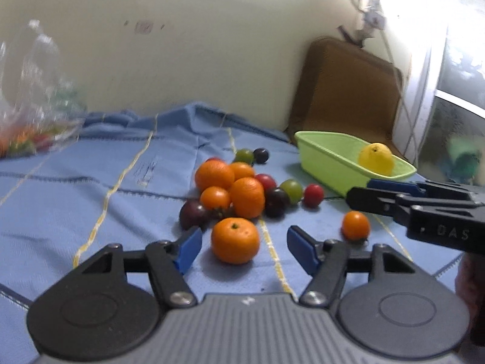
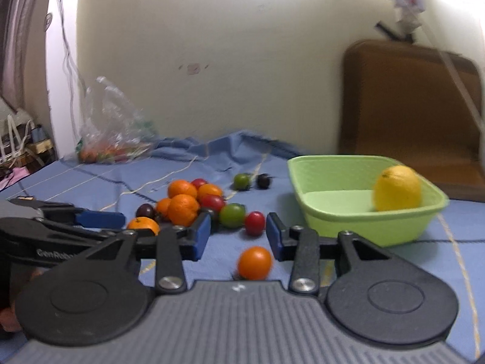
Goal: Organize fruits
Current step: 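Grasp a mandarin with the left tool while the right tool grasps a dark tomato, then carry the mandarin and dark tomato into the basket and open both tools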
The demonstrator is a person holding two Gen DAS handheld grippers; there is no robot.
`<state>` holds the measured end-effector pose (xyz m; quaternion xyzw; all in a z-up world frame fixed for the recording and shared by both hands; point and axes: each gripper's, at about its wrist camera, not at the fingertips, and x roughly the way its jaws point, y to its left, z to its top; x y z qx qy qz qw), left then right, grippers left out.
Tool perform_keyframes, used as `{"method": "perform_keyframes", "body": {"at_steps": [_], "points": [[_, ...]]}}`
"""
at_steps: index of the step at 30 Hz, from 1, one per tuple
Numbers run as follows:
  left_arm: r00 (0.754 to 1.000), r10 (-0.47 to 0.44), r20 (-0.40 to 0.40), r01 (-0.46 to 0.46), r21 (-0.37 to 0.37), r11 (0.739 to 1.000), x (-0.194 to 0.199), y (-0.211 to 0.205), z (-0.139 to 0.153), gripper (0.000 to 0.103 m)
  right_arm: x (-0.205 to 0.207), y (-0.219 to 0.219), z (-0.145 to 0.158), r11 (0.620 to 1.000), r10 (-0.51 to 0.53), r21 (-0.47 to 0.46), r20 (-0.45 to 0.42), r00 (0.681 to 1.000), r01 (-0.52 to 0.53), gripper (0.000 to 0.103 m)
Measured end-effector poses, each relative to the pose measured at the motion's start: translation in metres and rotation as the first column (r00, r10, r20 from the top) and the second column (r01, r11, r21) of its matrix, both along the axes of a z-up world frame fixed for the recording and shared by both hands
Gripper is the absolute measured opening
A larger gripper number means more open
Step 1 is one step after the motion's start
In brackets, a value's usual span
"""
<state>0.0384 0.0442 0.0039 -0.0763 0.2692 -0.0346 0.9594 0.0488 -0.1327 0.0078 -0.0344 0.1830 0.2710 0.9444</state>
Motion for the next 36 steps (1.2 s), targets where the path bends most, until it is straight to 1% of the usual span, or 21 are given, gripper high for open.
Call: {"method": "perform_keyframes", "body": {"at_steps": [3, 5, 8, 10, 13, 15, 17, 20, 21, 24, 27, 30, 33, 36], "points": [[1.000, 0.020, -0.019, -0.021, -0.028, 0.999, 0.002, 0.006, -0.002, 0.056, 0.017, 0.020, 0.000, 0.996, 0.044, -0.074, -0.025, 0.999, -0.046, 0.044], [0.999, 0.027, -0.022, -0.027, -0.032, 0.999, 0.002, 0.008, -0.003, 0.046, 0.027, 0.033, -0.002, 0.988, 0.076, -0.131, -0.032, 0.997, -0.080, 0.044], [1.000, 0.022, -0.020, -0.023, -0.032, 0.999, 0.001, 0.008, -0.003, 0.039, 0.035, 0.050, -0.002, 0.971, 0.135, -0.195, -0.038, 0.990, -0.140, 0.042], [1.000, 0.020, -0.013, -0.021, -0.022, 1.000, 0.000, 0.006, -0.003, 0.038, 0.038, 0.060, -0.001, 0.958, 0.169, -0.229, -0.044, 0.985, -0.174, 0.039], [1.000, 0.021, -0.009, -0.021, -0.015, 1.000, 0.000, 0.004, -0.002, 0.038, 0.044, 0.072, -0.005, 0.940, 0.182, -0.280, -0.065, 0.981, -0.193, 0.038], [1.000, 0.018, -0.010, -0.018, -0.021, 1.000, 0.000, 0.005, -0.002, 0.038, 0.048, 0.077, -0.010, 0.932, 0.185, -0.301, -0.078, 0.980, -0.200, 0.032], [1.000, 0.013, -0.013, -0.014, -0.022, 1.000, 0.001, 0.004, -0.002, 0.038, 0.051, 0.079, -0.011, 0.930, 0.187, -0.310, -0.068, 0.980, -0.199, 0.031], [1.000, 0.008, -0.012, -0.008, -0.008, 1.000, 0.001, 0.002, -0.002, 0.038, 0.052, 0.079, -0.012, 0.923, 0.188, -0.332, -0.056, 0.981, -0.196, 0.025], [1.000, 0.006, -0.010, -0.007, -0.006, 1.000, 0.001, 0.001, -0.002, 0.038, 0.051, 0.078, -0.013, 0.920, 0.194, -0.338, -0.050, 0.980, -0.199, 0.024], [1.000, -0.004, -0.003, 0.004, -0.012, 1.000, 0.000, 0.001, -0.001, 0.036, 0.047, 0.073, -0.013, 0.922, 0.194, -0.334, -0.039, 0.980, -0.195, 0.023], [0.999, -0.010, 0.040, 0.011, -0.020, 1.000, -0.004, 0.000, 0.002, 0.035, 0.039, 0.066, -0.013, 0.936, 0.183, -0.303, -0.014, 0.983, -0.179, 0.023], [0.997, -0.035, 0.069, 0.038, -0.047, 0.998, 0.001, -0.004, 0.012, 0.035, 0.029, 0.050, -0.002, 0.957, 0.157, -0.253, 0.045, 0.987, -0.141, 0.023], [0.993, -0.086, 0.086, 0.091, -0.058, 0.994, 0.022, -0.016, 0.027, 0.035, 0.025, 0.028, 0.012, 0.979, 0.094, -0.191, 0.116, 0.989, -0.071, 0.023], [0.984, -0.144, 0.106, 0.150, -0.053, 0.987, 0.052, -0.037, 0.042, 0.035, 0.034, 0.000, 0.021, 0.990, -0.001, -0.139, 0.155, 0.988, 0.023, 0.023]]}}
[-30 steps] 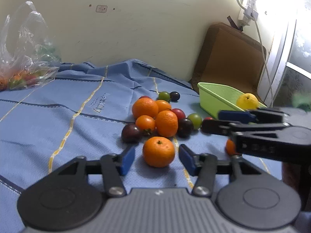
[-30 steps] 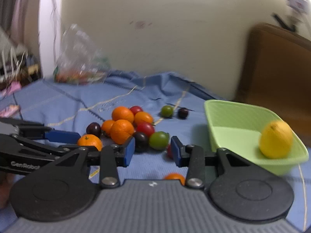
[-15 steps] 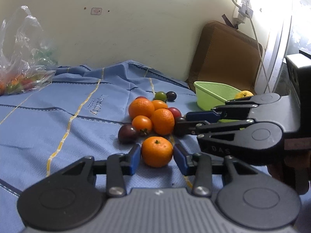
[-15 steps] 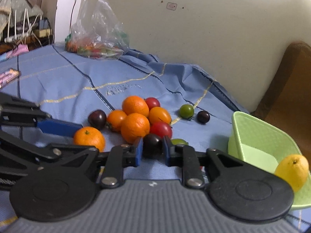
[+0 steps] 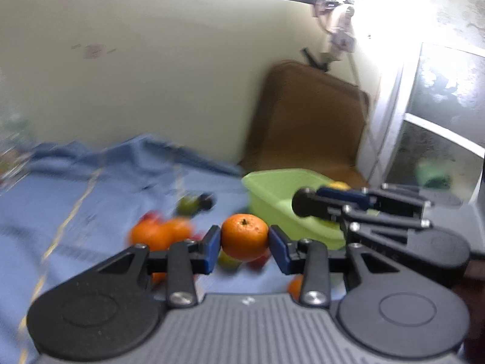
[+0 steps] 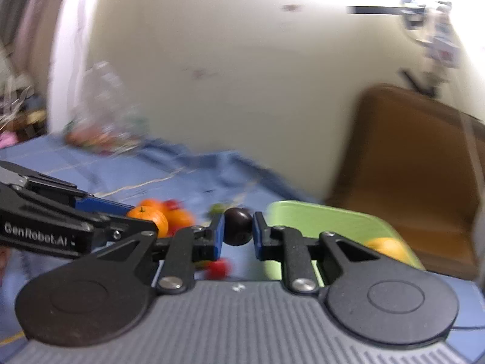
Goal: Organize fruits
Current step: 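Carry the mandarin and dark tomato into the basket and open both tools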
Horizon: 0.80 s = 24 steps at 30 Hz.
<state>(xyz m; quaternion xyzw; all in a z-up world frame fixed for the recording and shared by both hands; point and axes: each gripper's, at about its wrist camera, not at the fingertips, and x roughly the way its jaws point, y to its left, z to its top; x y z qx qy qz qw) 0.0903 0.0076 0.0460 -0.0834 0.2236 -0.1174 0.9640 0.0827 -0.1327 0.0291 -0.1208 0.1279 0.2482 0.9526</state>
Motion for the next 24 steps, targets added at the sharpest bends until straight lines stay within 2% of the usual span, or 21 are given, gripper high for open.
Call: {"method": "perform_keyframes", "body": {"at_steps": [3, 6, 12, 17, 19, 24], "points": [[0.998, -0.062, 0.002, 0.062, -0.001, 0.998, 0.036, -0.024, 0.008, 0.035, 0.017, -0.030, -0.001, 0.996, -0.081, 0.045, -0.027, 0.996, 0.083, 0.023], [0.991, -0.125, -0.040, 0.125, -0.006, 0.992, 0.071, -0.048, 0.008, 0.035, 0.032, -0.052, -0.008, 0.988, -0.135, 0.068, -0.077, 0.988, 0.140, 0.023], [0.980, -0.148, -0.136, 0.151, 0.018, 0.988, 0.111, -0.079, -0.007, 0.036, 0.048, -0.064, -0.022, 0.986, -0.145, 0.069, -0.113, 0.983, 0.154, 0.024], [0.981, -0.129, -0.147, 0.135, 0.033, 0.990, 0.111, -0.084, -0.014, 0.037, 0.050, -0.069, -0.023, 0.984, -0.150, 0.082, -0.114, 0.982, 0.159, 0.043], [0.984, -0.117, -0.134, 0.121, 0.023, 0.992, 0.106, -0.080, -0.012, 0.037, 0.049, -0.072, -0.021, 0.982, -0.153, 0.095, -0.111, 0.982, 0.163, 0.043], [0.997, -0.059, -0.043, 0.058, -0.015, 0.998, 0.078, -0.051, 0.013, 0.037, 0.040, -0.080, -0.021, 0.976, -0.165, 0.133, -0.077, 0.983, 0.174, 0.042]]}}
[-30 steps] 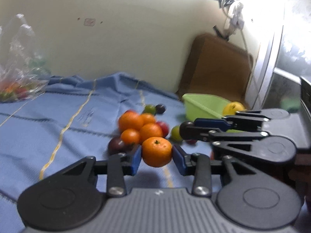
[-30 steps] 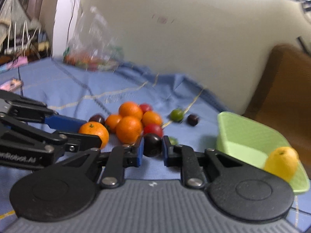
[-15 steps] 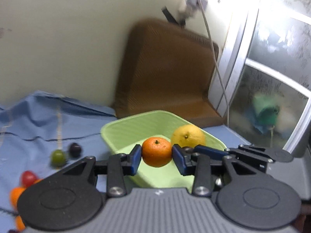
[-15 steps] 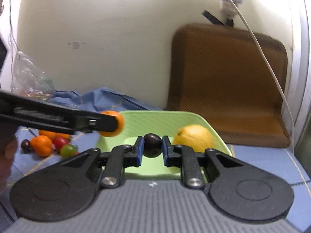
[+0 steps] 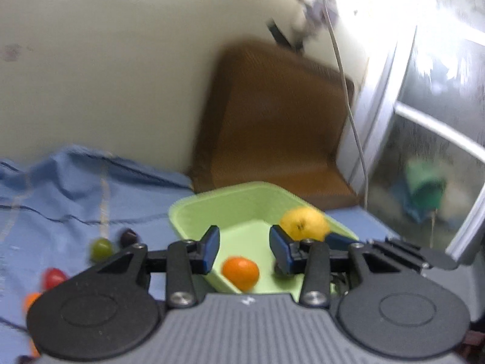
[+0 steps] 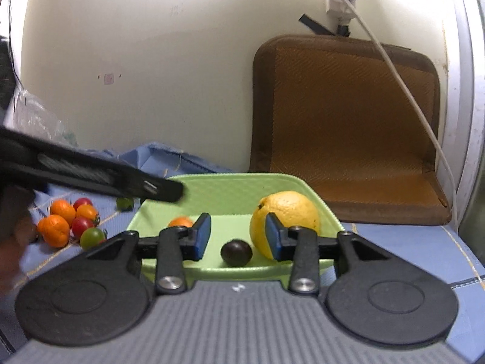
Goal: Organize fruits
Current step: 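Carry the mandarin and dark tomato into the basket and open both tools, then return both open tools from the basket to the fruit pile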
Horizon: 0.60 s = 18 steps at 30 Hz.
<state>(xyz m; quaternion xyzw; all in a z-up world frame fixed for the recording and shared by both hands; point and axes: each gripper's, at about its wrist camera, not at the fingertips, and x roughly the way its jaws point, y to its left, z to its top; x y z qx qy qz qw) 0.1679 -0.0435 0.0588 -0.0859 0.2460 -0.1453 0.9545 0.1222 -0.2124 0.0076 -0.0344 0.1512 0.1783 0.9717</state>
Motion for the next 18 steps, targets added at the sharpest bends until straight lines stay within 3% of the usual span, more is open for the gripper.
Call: {"method": "perform_keyframes", "body": {"at_steps": [5, 11, 14, 18], "points": [[0.984, 0.170, 0.061, -0.168, -0.031, 0.985, -0.048, 0.062, 0.016, 0.037, -0.012, -0.011, 0.006, 0.996, -0.012, 0.089, 0.040, 0.999, 0.009, 0.042], [0.926, 0.378, -0.006, -0.378, -0.053, 0.924, -0.099, 0.143, 0.002, 0.037, -0.034, -0.005, 0.014, 0.975, 0.074, 0.206, 0.034, 0.997, -0.080, 0.042], [0.914, 0.403, -0.043, -0.404, -0.050, 0.913, -0.112, 0.162, -0.012, 0.037, -0.045, 0.017, 0.011, 0.973, 0.137, 0.187, 0.011, 0.991, -0.136, 0.042], [0.935, 0.346, -0.082, -0.351, -0.061, 0.934, -0.115, 0.163, -0.025, 0.037, -0.057, 0.055, 0.008, 0.964, 0.235, 0.132, -0.025, 0.972, -0.229, 0.042]]}}
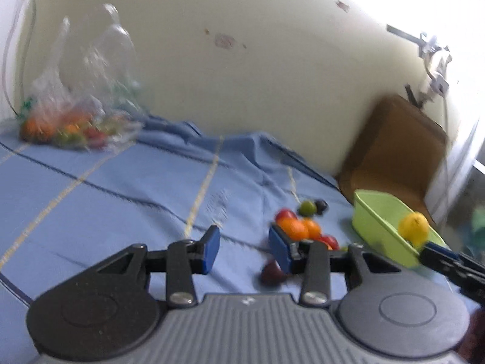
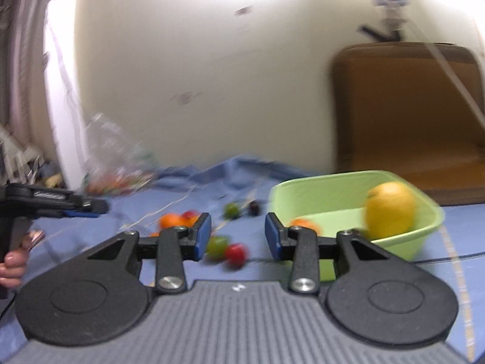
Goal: Organize fruits
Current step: 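Return both open tools from the basket to the fruit pile, then grasp a dark tomato with the left tool while the right tool grasps a mandarin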
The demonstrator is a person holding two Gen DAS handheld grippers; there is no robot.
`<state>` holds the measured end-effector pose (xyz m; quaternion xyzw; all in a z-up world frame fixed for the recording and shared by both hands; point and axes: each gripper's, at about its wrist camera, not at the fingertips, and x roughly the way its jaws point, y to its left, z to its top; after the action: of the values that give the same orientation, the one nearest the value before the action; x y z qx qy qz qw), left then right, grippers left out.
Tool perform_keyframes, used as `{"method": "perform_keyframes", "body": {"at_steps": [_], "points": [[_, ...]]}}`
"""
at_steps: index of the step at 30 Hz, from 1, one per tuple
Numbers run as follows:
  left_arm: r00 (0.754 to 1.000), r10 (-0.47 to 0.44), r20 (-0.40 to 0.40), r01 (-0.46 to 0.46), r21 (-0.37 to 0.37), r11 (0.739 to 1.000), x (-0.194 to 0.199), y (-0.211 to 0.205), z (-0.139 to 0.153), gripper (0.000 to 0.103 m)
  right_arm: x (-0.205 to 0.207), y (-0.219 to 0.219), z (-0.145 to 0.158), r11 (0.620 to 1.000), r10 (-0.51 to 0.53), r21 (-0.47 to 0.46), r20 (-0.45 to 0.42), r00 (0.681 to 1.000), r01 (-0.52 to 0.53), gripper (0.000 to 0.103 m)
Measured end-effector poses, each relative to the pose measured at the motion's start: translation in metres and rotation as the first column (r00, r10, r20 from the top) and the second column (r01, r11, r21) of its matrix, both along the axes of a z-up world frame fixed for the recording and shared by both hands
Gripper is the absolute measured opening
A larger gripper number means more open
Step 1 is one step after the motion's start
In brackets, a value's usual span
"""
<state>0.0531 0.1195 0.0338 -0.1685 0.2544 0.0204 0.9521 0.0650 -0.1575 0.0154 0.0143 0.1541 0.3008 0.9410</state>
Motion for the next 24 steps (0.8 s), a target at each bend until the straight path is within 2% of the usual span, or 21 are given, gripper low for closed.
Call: {"method": "perform_keyframes", "body": {"at_steps": [3, 5, 7, 12, 16, 18, 19, 21, 24], "points": [[0.996, -0.085, -0.009, 0.085, -0.016, 0.996, 0.003, -0.007, -0.007, 0.042, -0.002, 0.028, -0.003, 0.995, 0.060, -0.081, -0.004, 0.998, -0.060, 0.042], [0.988, -0.151, -0.018, 0.152, 0.034, 0.988, 0.006, -0.019, -0.012, 0.050, -0.001, 0.046, -0.004, 0.987, 0.097, -0.130, -0.014, 0.995, -0.098, 0.042], [0.981, -0.190, -0.039, 0.193, 0.105, 0.976, 0.007, -0.030, -0.017, 0.050, 0.004, 0.062, -0.005, 0.979, 0.121, -0.162, -0.027, 0.992, -0.124, 0.042], [0.971, -0.226, -0.077, 0.236, 0.167, 0.957, 0.017, -0.038, -0.026, 0.048, 0.034, 0.081, -0.003, 0.983, 0.145, -0.088, -0.158, 0.977, -0.160, 0.042], [0.972, -0.196, -0.132, 0.219, 0.183, 0.958, 0.030, -0.035, -0.036, 0.038, 0.052, 0.092, -0.014, 0.985, 0.139, -0.065, -0.254, 0.957, -0.160, 0.042], [0.972, -0.206, -0.114, 0.224, 0.186, 0.957, 0.028, -0.035, -0.038, 0.031, 0.056, 0.096, -0.022, 0.986, 0.136, -0.057, -0.294, 0.946, -0.159, 0.042], [0.971, -0.213, -0.110, 0.231, 0.186, 0.955, 0.026, -0.036, -0.038, 0.028, 0.056, 0.096, -0.025, 0.987, 0.128, -0.056, -0.293, 0.947, -0.151, 0.041], [0.971, -0.213, -0.108, 0.232, 0.204, 0.951, 0.022, -0.039, -0.038, 0.028, 0.053, 0.094, -0.026, 0.988, 0.117, -0.061, -0.290, 0.950, -0.140, 0.034], [0.967, -0.235, -0.103, 0.251, 0.184, 0.950, 0.016, -0.042, -0.036, 0.028, 0.052, 0.084, -0.026, 0.991, 0.121, -0.018, -0.308, 0.944, -0.133, 0.032]]}}
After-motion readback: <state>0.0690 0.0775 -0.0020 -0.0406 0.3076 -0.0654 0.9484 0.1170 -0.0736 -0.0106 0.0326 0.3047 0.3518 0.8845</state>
